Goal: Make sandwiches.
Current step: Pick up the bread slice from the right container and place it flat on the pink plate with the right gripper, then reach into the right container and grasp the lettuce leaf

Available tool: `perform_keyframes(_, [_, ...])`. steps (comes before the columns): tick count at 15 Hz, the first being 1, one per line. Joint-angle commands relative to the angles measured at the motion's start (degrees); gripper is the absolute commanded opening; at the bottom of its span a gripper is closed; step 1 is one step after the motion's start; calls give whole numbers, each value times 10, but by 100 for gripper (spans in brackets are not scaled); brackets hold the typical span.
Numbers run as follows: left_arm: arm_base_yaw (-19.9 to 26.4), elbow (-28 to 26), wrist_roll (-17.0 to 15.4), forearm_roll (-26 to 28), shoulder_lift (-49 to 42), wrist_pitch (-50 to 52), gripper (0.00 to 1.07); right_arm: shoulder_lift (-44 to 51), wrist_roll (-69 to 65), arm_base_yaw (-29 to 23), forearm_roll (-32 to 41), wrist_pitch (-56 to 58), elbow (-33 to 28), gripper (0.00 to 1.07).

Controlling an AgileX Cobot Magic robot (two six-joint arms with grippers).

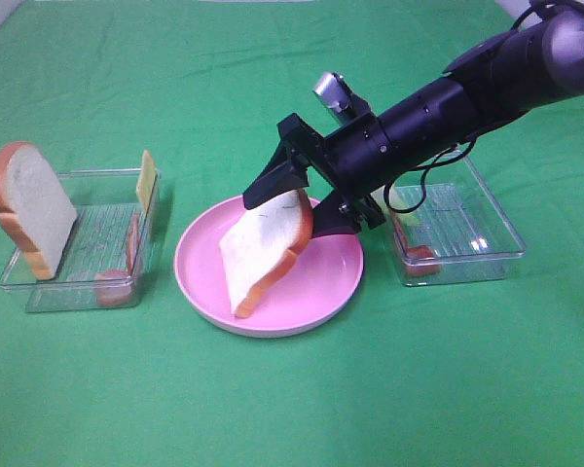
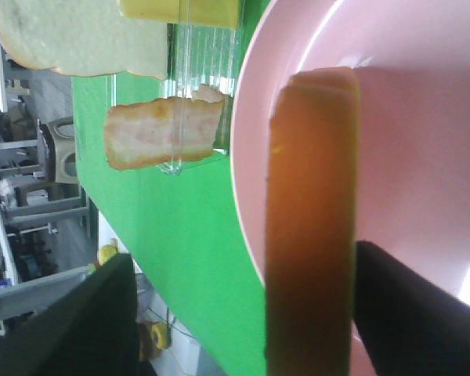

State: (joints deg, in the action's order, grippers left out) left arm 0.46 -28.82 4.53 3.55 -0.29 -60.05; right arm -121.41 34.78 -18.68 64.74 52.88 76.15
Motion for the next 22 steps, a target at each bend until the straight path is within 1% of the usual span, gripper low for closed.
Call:
perform_keyframes(1, [1, 1, -1, -1, -10, 5, 60, 5, 6, -1, -33, 14, 14, 73])
perform_keyframes(3, [1, 1, -1, -1, -10, 5, 60, 5, -45, -1, -111, 33, 56, 73])
perform_keyframes(4, [1, 1, -1, -1, -10, 5, 60, 5, -91, -1, -180, 44, 91, 73])
perform_keyframes(6, [1, 1, -1, -1, -10, 5, 60, 7, -146, -1, -270, 53, 143, 73])
perform_keyframes(7, [1, 1, -1, -1, -10, 5, 60, 13, -159, -1, -296, 58, 160, 73])
perform_keyframes(8, [1, 1, -1, -1, -10, 5, 60, 13, -159, -1, -296, 58, 160, 73])
perform_keyframes(11, [1, 1, -1, -1, -10, 5, 60, 40, -204, -1, -380, 48, 198, 73])
perform_keyframes(12, [1, 1, -1, -1, -10, 5, 60, 40, -204, -1, -380, 48, 198, 73])
perform_keyframes(13, [1, 1, -1, -1, -10, 5, 60, 40, -242, -1, -442, 48, 209, 73])
perform_keyframes(15, [1, 1, -1, -1, -10, 5, 60, 39, -272, -1, -507, 44, 209, 73])
perform_keyframes(16, [1, 1, -1, -1, -10, 5, 60, 37, -273, -7, -537, 44, 209, 73])
perform_keyframes(17, [1, 1, -1, -1, -10, 5, 60, 36, -273, -30, -598, 41, 209, 73])
perform_keyframes(18, [1, 1, -1, -1, -10, 5, 60, 36, -273, -30, -598, 41, 209, 73])
perform_keyframes(20, [1, 1, -1, -1, -10, 5, 60, 34, -309, -75, -696, 36, 209, 73])
perform_keyframes(21, [1, 1, -1, -1, -10, 5, 60, 25, -354, -111, -780, 25, 210, 73])
perform_keyframes(22, [1, 1, -1, -1, -10, 5, 60, 16, -359, -123, -797, 20, 210, 73])
